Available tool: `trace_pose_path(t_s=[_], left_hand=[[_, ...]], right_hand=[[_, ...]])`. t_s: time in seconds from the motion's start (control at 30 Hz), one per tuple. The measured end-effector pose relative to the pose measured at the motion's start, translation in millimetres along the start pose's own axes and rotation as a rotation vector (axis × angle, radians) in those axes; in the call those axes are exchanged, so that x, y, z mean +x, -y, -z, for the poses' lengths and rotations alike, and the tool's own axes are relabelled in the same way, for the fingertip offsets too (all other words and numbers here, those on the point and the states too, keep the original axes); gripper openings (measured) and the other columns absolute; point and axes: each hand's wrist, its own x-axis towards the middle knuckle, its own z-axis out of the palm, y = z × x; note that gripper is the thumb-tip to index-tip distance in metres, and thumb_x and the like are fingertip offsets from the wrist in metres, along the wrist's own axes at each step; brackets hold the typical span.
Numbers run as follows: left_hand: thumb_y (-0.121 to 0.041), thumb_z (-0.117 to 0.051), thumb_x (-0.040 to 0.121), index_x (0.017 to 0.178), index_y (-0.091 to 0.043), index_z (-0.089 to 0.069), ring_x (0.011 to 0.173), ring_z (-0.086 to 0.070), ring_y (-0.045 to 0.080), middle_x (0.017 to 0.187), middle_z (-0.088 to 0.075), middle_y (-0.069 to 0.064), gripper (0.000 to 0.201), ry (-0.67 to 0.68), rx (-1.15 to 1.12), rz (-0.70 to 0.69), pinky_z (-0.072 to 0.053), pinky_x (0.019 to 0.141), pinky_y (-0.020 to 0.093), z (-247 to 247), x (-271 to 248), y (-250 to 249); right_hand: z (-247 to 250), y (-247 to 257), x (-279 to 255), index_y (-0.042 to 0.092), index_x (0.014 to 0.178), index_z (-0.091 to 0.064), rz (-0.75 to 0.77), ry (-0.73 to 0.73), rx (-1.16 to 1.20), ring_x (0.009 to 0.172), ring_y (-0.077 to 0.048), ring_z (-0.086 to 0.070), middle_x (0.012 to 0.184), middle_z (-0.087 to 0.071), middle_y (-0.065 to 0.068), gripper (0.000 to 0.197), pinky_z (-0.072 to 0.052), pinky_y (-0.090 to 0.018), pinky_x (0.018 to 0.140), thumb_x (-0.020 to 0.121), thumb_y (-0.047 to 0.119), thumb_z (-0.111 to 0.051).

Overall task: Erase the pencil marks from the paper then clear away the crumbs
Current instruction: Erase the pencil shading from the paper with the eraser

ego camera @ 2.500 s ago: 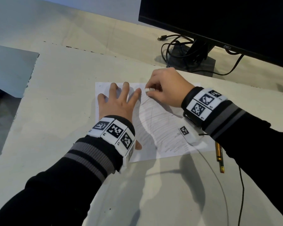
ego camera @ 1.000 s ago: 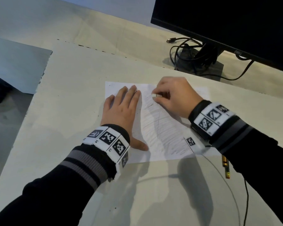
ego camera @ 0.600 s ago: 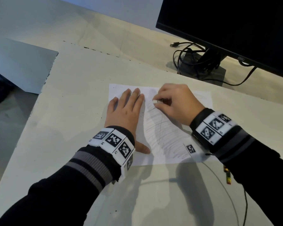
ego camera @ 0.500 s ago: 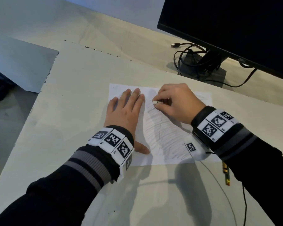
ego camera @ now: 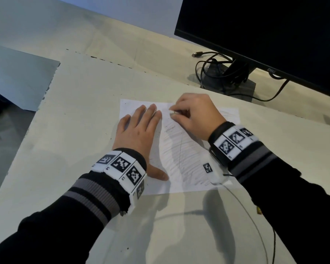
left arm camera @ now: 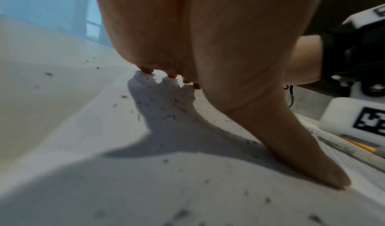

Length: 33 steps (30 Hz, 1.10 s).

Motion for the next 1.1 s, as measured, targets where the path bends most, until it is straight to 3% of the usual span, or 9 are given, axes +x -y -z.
trace_pose_path(t_s=[0.1,0.23,0.3,0.4,0.53,0.67,0.77,0.93,1.1], left_hand=[[-0.091,-0.067,0.044,0.150,-0.018,0.027,0.148,0.025,0.021,0.158,0.032,-0.002,0.159,0.005,-0.002,-0.003,0.008,0.120,0.043,0.3,-1.1,1.5],[-0.092,-0.066,0.044,0.150,-0.018,0.028,0.147,0.027,0.021,0.157,0.034,-0.003,0.160,0.007,-0.011,-0.012,0.010,0.120,0.044,-2.3,0.0,2.2],[-0.093,-0.064,0.044,0.150,-0.018,0.029,0.147,0.028,0.021,0.157,0.035,-0.003,0.160,0.008,-0.016,-0.026,0.010,0.120,0.044,-3.2,0.3,2.7],[-0.094,-0.063,0.043,0.150,-0.019,0.028,0.147,0.027,0.021,0.157,0.034,-0.003,0.159,-0.007,-0.026,-0.023,0.009,0.121,0.044,-3.4,-0.5,3.7],[-0.093,-0.065,0.044,0.151,-0.018,0.025,0.147,0.026,0.021,0.158,0.032,-0.003,0.159,-0.012,-0.025,-0.017,0.009,0.120,0.043,-2.7,-0.7,3.8],[-0.093,-0.065,0.043,0.152,-0.019,0.024,0.147,0.025,0.019,0.159,0.031,-0.004,0.159,-0.023,-0.048,-0.036,0.010,0.119,0.043,-5.1,1.0,4.8],[-0.094,-0.064,0.042,0.153,-0.020,0.021,0.148,0.024,0.019,0.159,0.029,-0.005,0.158,-0.041,-0.057,-0.036,0.009,0.120,0.043,-6.0,-1.1,6.9],[-0.093,-0.064,0.045,0.153,-0.018,0.015,0.148,0.025,0.018,0.159,0.031,-0.004,0.154,-0.044,-0.047,-0.037,0.009,0.121,0.043,-6.6,-2.5,7.8],[-0.094,-0.063,0.044,0.153,-0.019,0.016,0.148,0.025,0.019,0.159,0.031,-0.003,0.154,-0.038,-0.046,-0.046,0.010,0.120,0.043,-7.6,-1.9,8.1]], right_hand=[[-7.4,1.2,-2.7,0.013,0.098,-0.078,-0.035,-0.065,0.002,0.081,-0.008,-0.061,0.091,-0.068,0.004,0.015,-0.050,-0.021,0.081,0.086,0.019,-0.074],[-5.0,6.2,-21.5,0.015,0.097,-0.078,-0.015,0.019,0.040,0.076,-0.004,-0.057,0.089,-0.069,0.005,0.015,-0.043,-0.008,0.077,0.083,0.019,-0.077],[-3.0,4.7,-10.8,0.016,0.097,-0.078,-0.018,0.038,0.015,0.077,-0.005,-0.057,0.089,-0.069,0.003,0.015,-0.044,-0.014,0.077,0.084,0.021,-0.076],[-8.7,4.6,-3.6,0.015,0.098,-0.078,-0.054,-0.054,0.018,0.079,-0.008,-0.058,0.090,-0.068,0.003,0.015,-0.050,-0.023,0.079,0.086,0.021,-0.074],[-14.0,9.2,-34.7,0.014,0.097,-0.079,-0.085,-0.086,0.081,0.075,-0.005,-0.060,0.086,-0.068,0.005,0.014,-0.047,-0.013,0.074,0.084,0.018,-0.077],[-8.0,7.3,-16.7,0.017,0.096,-0.079,-0.072,-0.029,0.051,0.074,-0.001,-0.055,0.087,-0.068,0.007,0.014,-0.039,-0.004,0.073,0.083,0.022,-0.077],[-13.1,6.7,-0.9,0.015,0.095,-0.079,-0.077,-0.084,0.059,0.071,-0.002,-0.054,0.085,-0.066,0.006,0.014,-0.037,-0.004,0.071,0.083,0.021,-0.076],[-15.2,11.4,-30.4,0.016,0.094,-0.079,-0.117,-0.078,0.119,0.072,-0.005,-0.060,0.085,-0.067,0.006,0.014,-0.048,-0.015,0.073,0.081,0.019,-0.079],[-9.5,7.0,-0.7,0.015,0.096,-0.079,-0.070,-0.082,0.070,0.070,0.004,-0.053,0.084,-0.064,0.007,0.014,-0.038,-0.003,0.070,0.083,0.020,-0.076]])
